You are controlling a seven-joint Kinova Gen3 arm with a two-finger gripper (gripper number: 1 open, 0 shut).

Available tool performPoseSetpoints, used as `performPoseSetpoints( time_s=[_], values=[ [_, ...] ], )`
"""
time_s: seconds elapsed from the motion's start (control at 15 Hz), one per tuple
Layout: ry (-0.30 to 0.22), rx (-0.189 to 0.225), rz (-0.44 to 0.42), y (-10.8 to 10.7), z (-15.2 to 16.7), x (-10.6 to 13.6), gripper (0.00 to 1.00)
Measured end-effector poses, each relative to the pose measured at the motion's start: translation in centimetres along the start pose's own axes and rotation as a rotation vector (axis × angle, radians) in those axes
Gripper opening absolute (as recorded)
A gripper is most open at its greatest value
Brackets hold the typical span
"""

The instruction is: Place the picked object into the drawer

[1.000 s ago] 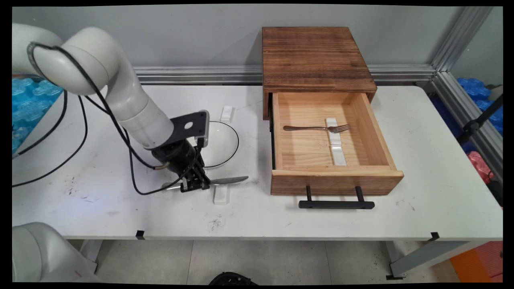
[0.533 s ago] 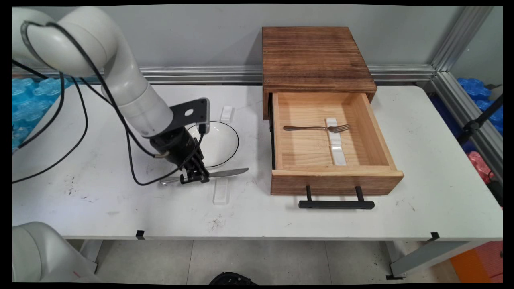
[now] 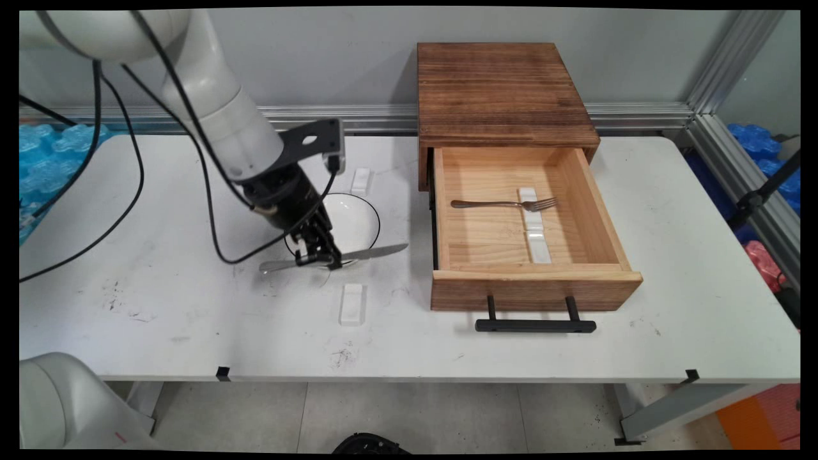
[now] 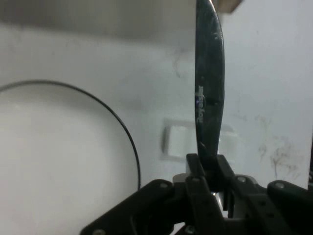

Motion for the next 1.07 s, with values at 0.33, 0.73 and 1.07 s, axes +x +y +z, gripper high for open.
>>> performPoseSetpoints(
  time_s=[0.33, 0.73, 1.07],
  values=[
    [0.019, 0.005, -0.001, -1.2, -1.9, 2.5, 0.00],
    [0.048, 0.014, 0.004, -2.5, -3.8, 5.8, 0.00],
    [0.083, 0.024, 0.021, -3.7, -4.2, 8.8, 0.00]
  ],
)
